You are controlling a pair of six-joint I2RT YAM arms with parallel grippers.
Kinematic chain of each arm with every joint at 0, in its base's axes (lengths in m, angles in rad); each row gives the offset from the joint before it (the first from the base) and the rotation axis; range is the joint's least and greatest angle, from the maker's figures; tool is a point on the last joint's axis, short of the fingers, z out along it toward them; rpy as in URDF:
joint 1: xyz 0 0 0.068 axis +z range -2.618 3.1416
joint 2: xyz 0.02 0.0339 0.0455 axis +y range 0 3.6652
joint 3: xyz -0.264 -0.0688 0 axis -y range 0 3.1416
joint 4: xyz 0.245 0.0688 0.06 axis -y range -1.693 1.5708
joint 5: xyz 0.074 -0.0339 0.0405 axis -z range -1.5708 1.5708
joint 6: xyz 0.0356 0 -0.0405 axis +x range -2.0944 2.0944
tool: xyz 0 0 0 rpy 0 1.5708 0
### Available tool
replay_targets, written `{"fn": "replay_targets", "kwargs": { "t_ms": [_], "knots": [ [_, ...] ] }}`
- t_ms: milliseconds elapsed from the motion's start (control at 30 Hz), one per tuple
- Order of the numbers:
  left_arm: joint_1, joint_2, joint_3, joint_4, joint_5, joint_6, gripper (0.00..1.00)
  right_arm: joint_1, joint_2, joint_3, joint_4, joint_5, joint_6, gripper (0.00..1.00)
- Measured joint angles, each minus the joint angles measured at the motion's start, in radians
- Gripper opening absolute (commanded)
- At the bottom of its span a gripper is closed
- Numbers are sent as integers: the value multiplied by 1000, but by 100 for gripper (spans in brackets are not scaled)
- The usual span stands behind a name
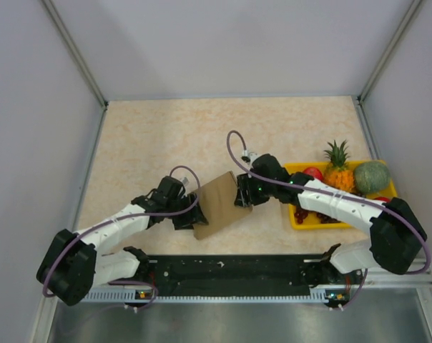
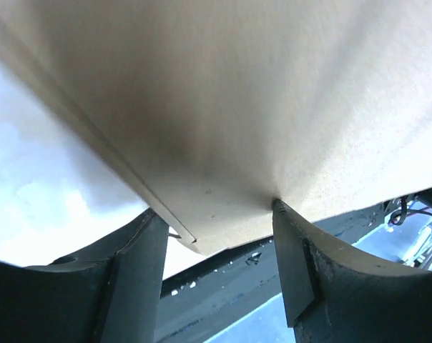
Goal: Fold the paper box
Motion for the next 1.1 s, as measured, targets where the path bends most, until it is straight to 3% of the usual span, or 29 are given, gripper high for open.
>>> {"fn": "replay_targets", "kwargs": {
  "t_ms": [267, 567, 800, 1100],
  "knots": [
    [0, -6, -55, 135, 25, 24, 60, 125, 46, 117, -249, 248, -2, 46],
    [0, -3, -89, 234, 42, 14, 60, 151, 53, 183, -342, 345, 113, 48],
    [1, -3, -114, 310, 74, -10, 60, 228, 101, 361, -488, 473, 108, 48],
    [5, 60, -87, 344, 106, 44, 66, 304, 106, 442, -570, 569, 103, 48]
  ]
}}
